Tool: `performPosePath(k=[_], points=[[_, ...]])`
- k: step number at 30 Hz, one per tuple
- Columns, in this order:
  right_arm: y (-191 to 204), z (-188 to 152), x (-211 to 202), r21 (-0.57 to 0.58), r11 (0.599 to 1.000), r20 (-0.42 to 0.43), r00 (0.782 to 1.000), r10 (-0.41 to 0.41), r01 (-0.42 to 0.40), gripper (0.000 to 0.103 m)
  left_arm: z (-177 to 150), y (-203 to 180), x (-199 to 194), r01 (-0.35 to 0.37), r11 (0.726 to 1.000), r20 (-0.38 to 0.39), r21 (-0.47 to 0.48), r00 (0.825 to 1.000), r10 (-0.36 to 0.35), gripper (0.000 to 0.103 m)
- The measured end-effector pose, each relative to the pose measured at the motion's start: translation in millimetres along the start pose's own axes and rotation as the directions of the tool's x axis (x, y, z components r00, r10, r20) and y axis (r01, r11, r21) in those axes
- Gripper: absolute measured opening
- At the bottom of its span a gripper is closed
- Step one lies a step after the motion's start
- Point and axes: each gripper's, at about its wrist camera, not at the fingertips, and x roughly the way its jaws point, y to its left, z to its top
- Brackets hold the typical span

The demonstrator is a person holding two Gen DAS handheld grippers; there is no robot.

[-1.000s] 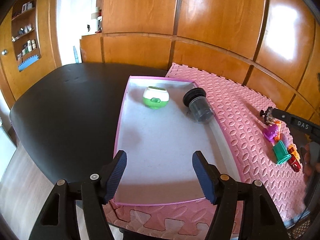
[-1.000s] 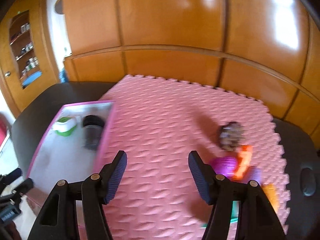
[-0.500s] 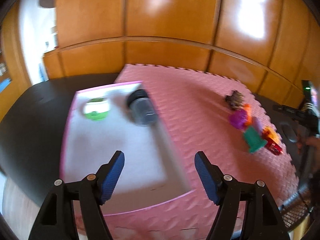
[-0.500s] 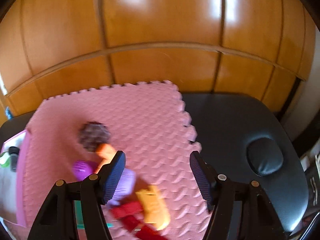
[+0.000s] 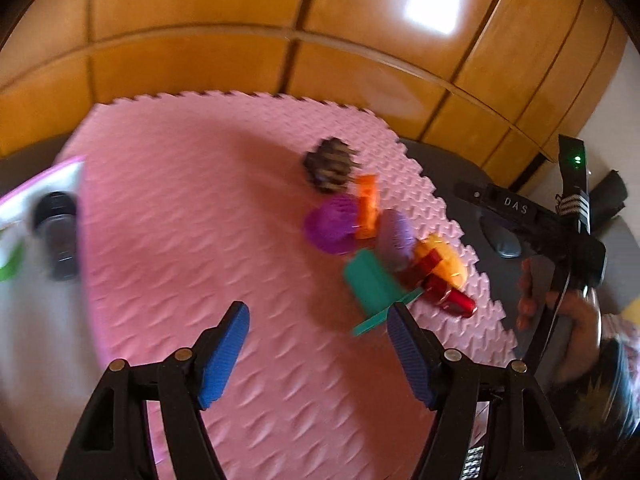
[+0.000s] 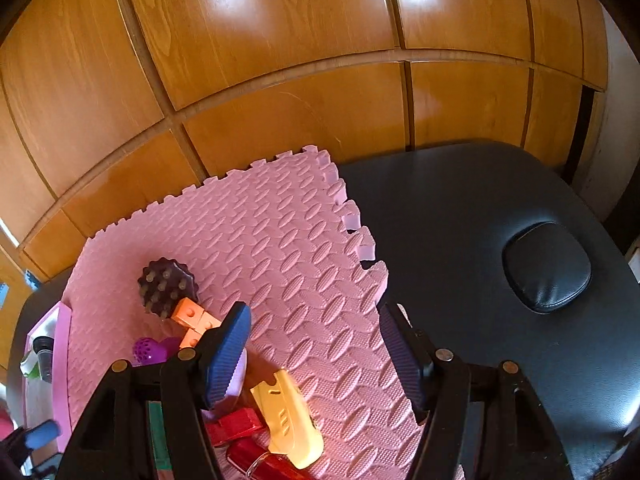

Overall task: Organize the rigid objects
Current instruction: 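Move the left tool to the toys and grasp the teal stand toy, then grasp the purple textured egg with the right tool while the left tool holds the teal toy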

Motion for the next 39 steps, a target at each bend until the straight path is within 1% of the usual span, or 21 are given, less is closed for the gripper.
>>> performPosePath(k=[3,7,9,10,11,12,14,15,16,17,18,19,21,23,25,27,29,31,35,36,39], points=[[3,0,0,-0.012,1.000,-0.004,1.000,0.005,-0.005,0.068,12,-10,22,0.016,1.000,-0.033,-0.007,0.999,-0.016,0.068],[4,1,-1,-0.019,1.000,0.005,1.000,0.011,-0.010,0.068,22,-23,50,0.020,1.000,-0.080,0.000,0.997,-0.020,0.066],[3,1,-1,-0.011,1.000,0.006,1.000,0.018,-0.018,0.068,26,-28,65,0.010,1.000,-0.104,0.004,0.995,-0.009,0.064],[2,2,-1,-0.006,1.000,0.003,1.000,0.022,-0.022,0.068,27,-29,71,0.006,1.000,-0.117,0.002,0.993,-0.006,0.059],[1,2,0,-0.006,1.000,0.003,1.000,0.024,-0.024,0.068,28,-31,77,0.007,1.000,-0.132,0.000,0.991,-0.007,0.057],[1,3,1,-0.005,1.000,-0.001,1.000,0.026,-0.026,0.068,29,-34,84,0.010,1.000,-0.144,0.007,0.989,-0.008,0.057],[1,3,3,-0.008,1.000,-0.004,1.000,0.026,-0.026,0.068,26,-40,95,-0.008,0.999,-0.166,0.042,0.986,0.015,0.056],[1,3,3,-0.010,1.000,-0.006,1.000,0.023,-0.023,0.068,25,-42,96,-0.022,0.998,-0.145,0.063,0.989,0.031,0.051],[1,3,4,-0.012,1.000,-0.010,1.000,0.023,-0.024,0.068,23,-42,95,-0.041,0.996,-0.132,0.085,0.990,0.052,0.041],[1,3,5,-0.012,1.000,-0.013,1.000,0.026,-0.026,0.068,21,-42,93,-0.051,0.993,-0.126,0.104,0.990,0.064,0.035],[1,2,6,-0.014,0.999,-0.018,0.999,0.029,-0.030,0.068,19,-39,91,-0.044,0.993,-0.126,0.109,0.990,0.058,0.030],[2,2,6,-0.016,0.999,-0.023,0.999,0.032,-0.032,0.068,17,-35,87,-0.028,0.994,-0.120,0.104,0.992,0.041,0.030],[3,2,8,-0.023,0.999,-0.030,0.999,0.043,-0.044,0.068,9,-24,79,-0.032,0.994,-0.103,0.107,0.994,0.043,0.030],[7,0,8,-0.039,0.998,-0.035,0.998,0.047,-0.048,0.068,-2,-14,68,-0.017,0.994,-0.081,0.109,0.996,0.026,0.030],[11,-1,10,-0.059,0.997,-0.045,0.998,0.047,-0.049,0.068,-14,-6,57,-0.033,0.993,-0.063,0.117,0.997,0.040,0.030],[15,-3,13,-0.082,0.995,-0.060,0.997,0.054,-0.059,0.068,-27,2,46,-0.031,0.992,-0.045,0.126,0.998,0.036,0.030],[20,-5,14,-0.101,0.991,-0.074,0.994,0.075,-0.082,0.068,-40,11,33,-0.013,0.994,-0.026,0.109,1.000,0.016,0.030],[28,-8,16,-0.125,0.982,-0.098,0.986,0.132,-0.144,0.068,-48,17,26,-0.018,0.995,-0.011,0.094,1.000,0.019,0.030],[49,-16,19,-0.207,0.959,-0.141,0.976,0.168,-0.195,0.068,-53,25,20,0.010,0.999,0.015,0.052,1.000,-0.010,0.030],[54,-19,22,-0.226,0.953,-0.157,0.973,0.169,-0.202,0.068,-54,24,20,0.002,0.998,0.018,0.059,1.000,-0.003,0.030],[63,-24,31,-0.266,0.946,-0.191,0.972,0.138,-0.186,0.068,-57,20,20,-0.019,0.996,0.029,0.083,0.999,0.017,0.030]])
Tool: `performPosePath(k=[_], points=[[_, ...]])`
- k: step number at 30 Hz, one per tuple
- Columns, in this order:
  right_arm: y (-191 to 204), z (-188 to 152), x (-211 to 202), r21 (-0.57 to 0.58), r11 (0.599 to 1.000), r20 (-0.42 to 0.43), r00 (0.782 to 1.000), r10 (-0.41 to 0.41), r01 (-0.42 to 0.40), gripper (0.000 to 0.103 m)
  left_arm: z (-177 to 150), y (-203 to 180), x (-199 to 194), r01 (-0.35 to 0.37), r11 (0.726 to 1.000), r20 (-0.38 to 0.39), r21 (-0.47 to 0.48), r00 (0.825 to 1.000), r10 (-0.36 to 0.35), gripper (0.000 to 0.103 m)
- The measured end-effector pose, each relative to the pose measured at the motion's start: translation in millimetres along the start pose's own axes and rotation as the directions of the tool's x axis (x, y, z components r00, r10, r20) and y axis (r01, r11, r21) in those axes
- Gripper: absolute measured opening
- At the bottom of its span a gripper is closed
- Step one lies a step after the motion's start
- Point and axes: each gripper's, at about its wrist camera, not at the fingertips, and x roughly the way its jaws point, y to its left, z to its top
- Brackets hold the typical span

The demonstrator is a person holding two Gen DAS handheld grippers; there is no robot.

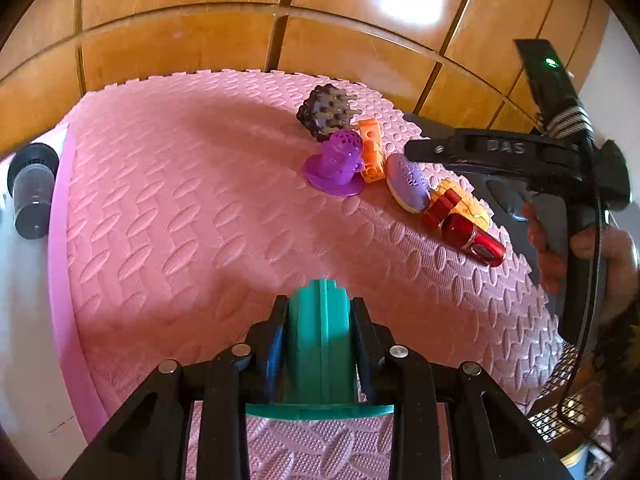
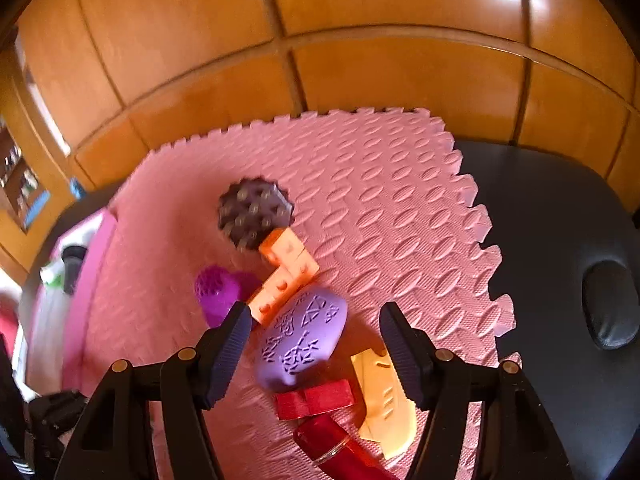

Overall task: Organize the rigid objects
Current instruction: 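Grasp the purple textured egg with the right tool while the left tool holds the teal toy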

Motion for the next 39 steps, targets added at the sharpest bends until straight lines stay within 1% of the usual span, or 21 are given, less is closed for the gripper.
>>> performPosePath(k=[4,9,12,13,14,15,16,17,19,21,22,24,29,33,36,37,39], points=[[2,0,14,-0.014,1.000,-0.049,0.999,-0.007,0.006,0.068,1,0,2,0.003,1.000,0.003,-0.002,1.000,-0.003,0.031],[4,5,26,-0.037,0.999,-0.073,0.997,-0.004,0.002,0.068,-1,-1,2,0.001,1.000,0.011,0.001,1.000,-0.001,0.031],[9,5,35,-0.067,0.998,-0.102,0.995,-0.010,0.003,0.067,0,0,2,0.005,1.000,0.012,-0.004,1.000,-0.005,0.031],[12,4,37,-0.081,0.997,-0.110,0.994,-0.007,-0.002,0.065,0,0,2,0.006,1.000,0.012,-0.006,1.000,-0.006,0.031],[16,2,36,-0.104,0.995,-0.109,0.994,-0.012,0.000,0.052,-1,1,1,0.007,1.000,0.014,-0.008,1.000,-0.007,0.031],[19,0,34,-0.122,0.992,-0.104,0.994,0.010,-0.023,0.048,-1,0,1,0.006,1.000,0.016,-0.008,1.000,-0.006,0.032],[24,-1,32,-0.138,0.988,-0.109,0.993,0.050,-0.065,0.043,-1,0,1,0.004,1.000,0.017,-0.006,1.000,-0.004,0.032],[30,-4,32,-0.158,0.984,-0.113,0.991,0.066,-0.084,0.042,-1,0,1,0.002,1.000,0.018,-0.005,1.000,-0.002,0.032],[41,-8,31,-0.213,0.973,-0.113,0.991,0.064,-0.087,0.042,-2,0,0,0.002,1.000,0.019,-0.005,1.000,-0.002,0.032],[42,-9,33,-0.210,0.970,-0.133,0.987,0.094,-0.121,0.042,-3,0,0,0.001,1.000,0.022,-0.005,1.000,-0.001,0.032],[41,-11,38,-0.197,0.970,-0.165,0.980,0.112,-0.144,0.041,-3,0,0,-0.002,1.000,0.024,-0.003,1.000,0.002,0.032],[44,-12,39,-0.216,0.968,-0.158,0.983,0.095,-0.128,0.041,-3,-2,1,-0.010,1.000,0.026,0.003,1.000,0.010,0.032],[43,-13,40,-0.211,0.969,-0.153,0.983,0.097,-0.128,0.041,-3,-3,2,-0.016,1.000,0.028,0.010,0.999,0.016,0.032],[45,-15,39,-0.247,0.963,-0.137,0.988,0.073,-0.105,0.041,-3,-4,3,-0.019,1.000,0.025,0.019,1.000,0.019,0.030],[51,-20,38,-0.306,0.949,-0.111,0.993,0.043,-0.075,0.042,-1,-3,1,-0.021,1.000,0.015,0.009,1.000,0.021,0.030],[54,-21,38,-0.326,0.943,-0.099,0.995,0.034,-0.065,0.042,-1,-2,-1,-0.018,1.000,0.019,0.006,1.000,0.018,0.030],[53,-22,38,-0.322,0.944,-0.094,0.995,0.040,-0.068,0.042,1,-2,-10,-0.009,1.000,0.037,0.004,0.999,0.008,0.030]])
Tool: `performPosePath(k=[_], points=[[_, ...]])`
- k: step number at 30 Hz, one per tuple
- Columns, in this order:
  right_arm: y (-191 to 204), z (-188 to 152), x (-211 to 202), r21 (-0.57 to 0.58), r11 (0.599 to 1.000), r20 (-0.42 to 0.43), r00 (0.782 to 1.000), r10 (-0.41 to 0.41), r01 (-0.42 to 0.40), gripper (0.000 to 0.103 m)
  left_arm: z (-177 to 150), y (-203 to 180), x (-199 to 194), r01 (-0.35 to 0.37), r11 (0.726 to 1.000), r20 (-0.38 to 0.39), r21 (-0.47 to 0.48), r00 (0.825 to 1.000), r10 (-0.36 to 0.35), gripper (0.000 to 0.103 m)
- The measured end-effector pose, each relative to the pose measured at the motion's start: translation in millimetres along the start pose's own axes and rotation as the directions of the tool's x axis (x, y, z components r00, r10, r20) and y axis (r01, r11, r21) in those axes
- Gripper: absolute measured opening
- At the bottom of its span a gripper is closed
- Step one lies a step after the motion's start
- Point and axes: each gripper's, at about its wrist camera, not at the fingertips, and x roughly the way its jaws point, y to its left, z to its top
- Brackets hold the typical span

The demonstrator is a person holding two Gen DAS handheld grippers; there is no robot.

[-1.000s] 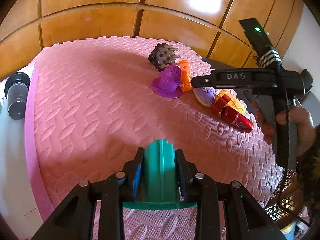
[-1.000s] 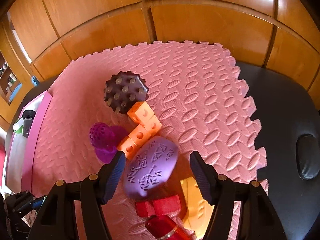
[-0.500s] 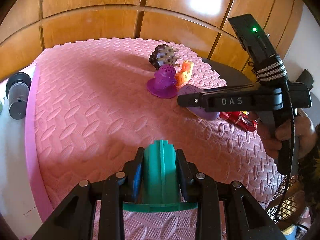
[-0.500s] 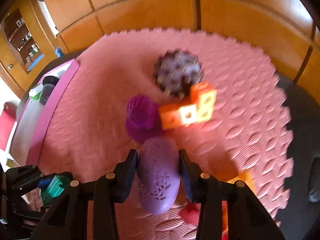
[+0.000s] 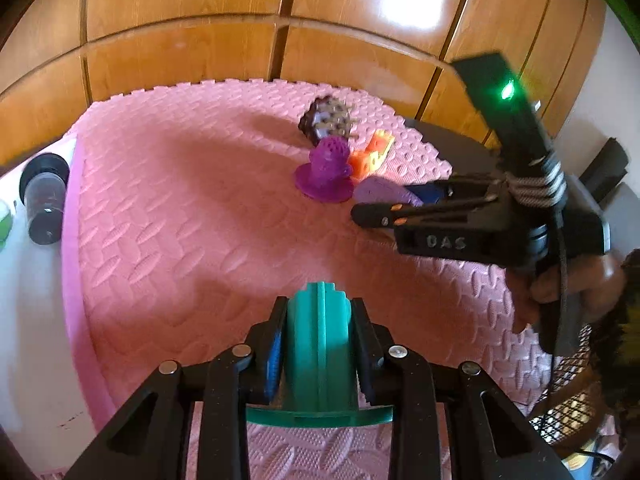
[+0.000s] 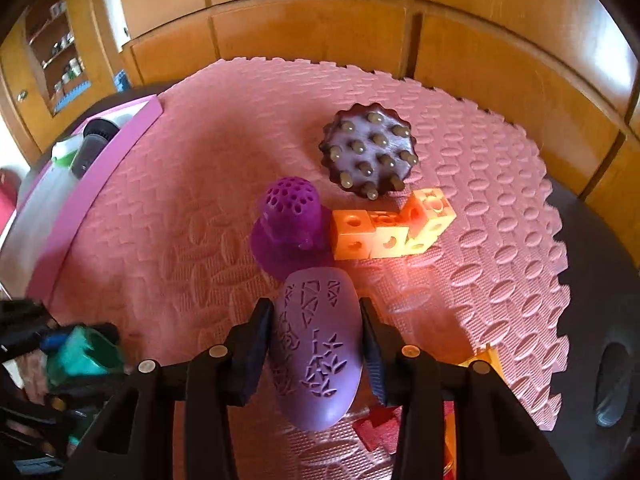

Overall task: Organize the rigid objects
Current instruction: 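Grasp the purple textured egg with the right tool while the left tool holds the teal toy, then lower the teal stand toy into the white tray and open the left tool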

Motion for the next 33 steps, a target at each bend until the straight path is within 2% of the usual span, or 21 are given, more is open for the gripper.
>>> performPosePath(k=[3,6,10,13,16,19,22,28,31,33], points=[[2,-1,-1,-0.009,1.000,0.006,1.000,-0.007,0.007,0.043,8,2,-22,0.007,1.000,0.053,0.003,0.999,-0.007,0.030],[2,-2,-2,-0.010,1.000,0.013,1.000,-0.006,0.006,0.043,18,18,-49,0.010,0.999,0.101,-0.044,0.995,-0.006,0.030],[2,-3,-2,-0.007,1.000,0.015,1.000,-0.009,0.010,0.043,28,56,-86,-0.036,0.992,0.165,-0.122,0.985,0.056,0.030],[3,-3,-2,-0.007,1.000,0.016,1.000,-0.013,0.013,0.043,29,96,-108,-0.095,0.975,0.179,-0.201,0.975,0.132,0.030],[3,-3,-3,-0.014,1.000,0.017,1.000,-0.019,0.019,0.043,22,142,-118,-0.177,0.941,0.141,-0.287,0.964,0.225,0.030],[3,-3,-3,-0.018,1.000,0.018,1.000,-0.019,0.019,0.042,11,181,-115,-0.216,0.909,0.073,-0.356,0.964,0.257,0.030],[3,-3,-3,-0.021,1.000,0.018,1.000,-0.018,0.018,0.042,5,213,-103,-0.263,0.885,-0.002,-0.385,0.959,0.284,0.030],[3,-3,-3,-0.023,1.000,0.021,1.000,-0.016,0.017,0.042,10,243,-76,-0.341,0.855,-0.070,-0.392,0.937,0.342,0.030],[3,-3,-3,-0.023,1.000,0.021,1.000,-0.017,0.017,0.042,14,257,-66,-0.395,0.829,-0.092,-0.396,0.915,0.393,0.030],[3,-3,-3,-0.023,1.000,0.020,1.000,-0.017,0.017,0.042,13,264,-67,-0.386,0.824,-0.081,-0.415,0.918,0.389,0.034]])
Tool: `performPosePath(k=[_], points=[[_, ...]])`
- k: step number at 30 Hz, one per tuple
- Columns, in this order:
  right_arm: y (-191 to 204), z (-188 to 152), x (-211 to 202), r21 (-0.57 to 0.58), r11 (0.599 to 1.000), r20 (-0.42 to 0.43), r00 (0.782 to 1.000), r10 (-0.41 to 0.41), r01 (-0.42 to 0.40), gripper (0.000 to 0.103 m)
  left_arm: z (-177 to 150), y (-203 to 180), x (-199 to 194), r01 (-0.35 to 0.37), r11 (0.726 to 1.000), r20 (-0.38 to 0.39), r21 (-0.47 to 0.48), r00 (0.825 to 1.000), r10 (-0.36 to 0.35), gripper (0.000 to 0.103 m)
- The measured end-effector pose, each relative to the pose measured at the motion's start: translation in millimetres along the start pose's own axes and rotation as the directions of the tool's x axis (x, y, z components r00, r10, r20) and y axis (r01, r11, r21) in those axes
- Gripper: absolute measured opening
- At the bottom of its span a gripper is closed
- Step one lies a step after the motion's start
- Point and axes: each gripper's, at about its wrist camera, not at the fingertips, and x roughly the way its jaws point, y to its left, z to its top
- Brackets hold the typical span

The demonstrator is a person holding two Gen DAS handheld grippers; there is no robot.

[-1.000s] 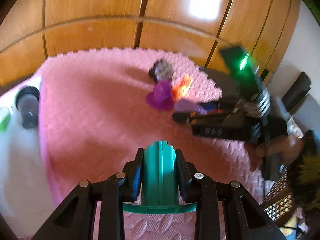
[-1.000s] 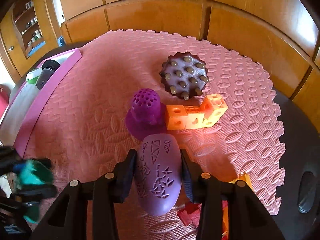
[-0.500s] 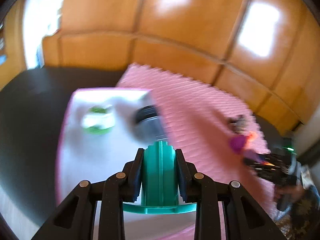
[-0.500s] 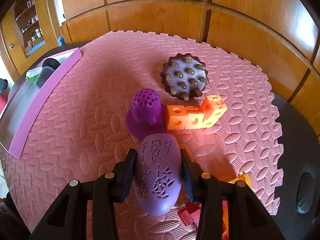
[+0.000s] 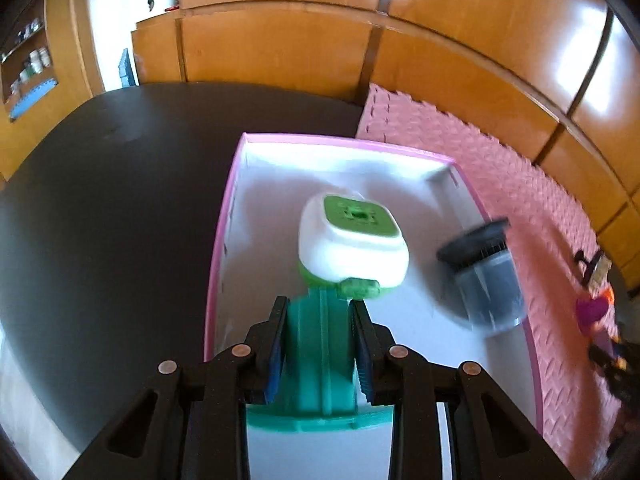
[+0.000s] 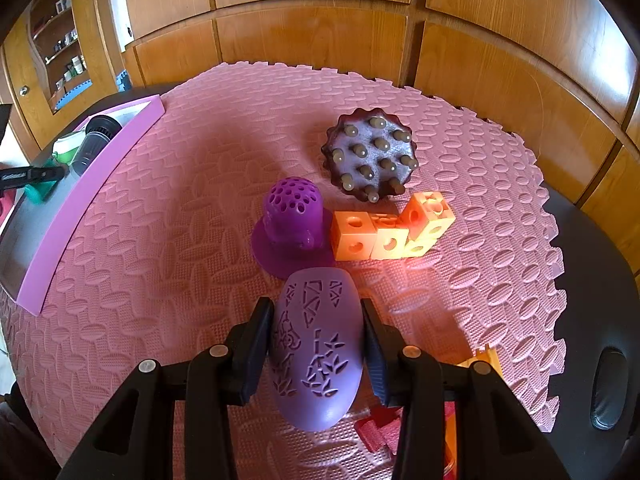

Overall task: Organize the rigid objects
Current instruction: 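Lower the teal stand toy into the white tray and open the left tool, then carry the purple egg into the white tray and open the right tool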

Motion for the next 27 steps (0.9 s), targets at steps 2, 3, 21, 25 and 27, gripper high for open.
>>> performPosePath(k=[2,3,21,25,27], points=[[0,0,0,-0.001,1.000,0.000,1.000,0.000,0.000,0.043,-1,4,-5,0.010,1.000,0.012,-0.023,1.000,-0.009,0.046],[0,0,0,-0.003,1.000,0.001,1.000,-0.001,0.001,0.042,-3,4,-9,0.019,1.000,0.027,-0.025,0.999,-0.019,0.053],[5,-1,-1,-0.019,0.999,0.015,0.999,-0.030,0.031,0.042,-64,-41,-98,-0.033,0.998,0.212,0.051,0.977,0.022,0.065],[4,-2,-2,-0.018,0.999,0.025,0.999,-0.027,0.028,0.042,-71,-49,-104,-0.028,0.998,0.215,0.060,0.976,0.014,0.067],[2,-3,-2,-0.002,1.000,0.027,1.000,-0.014,0.014,0.042,-75,-51,-105,-0.031,0.998,0.215,0.061,0.976,0.017,0.071]])
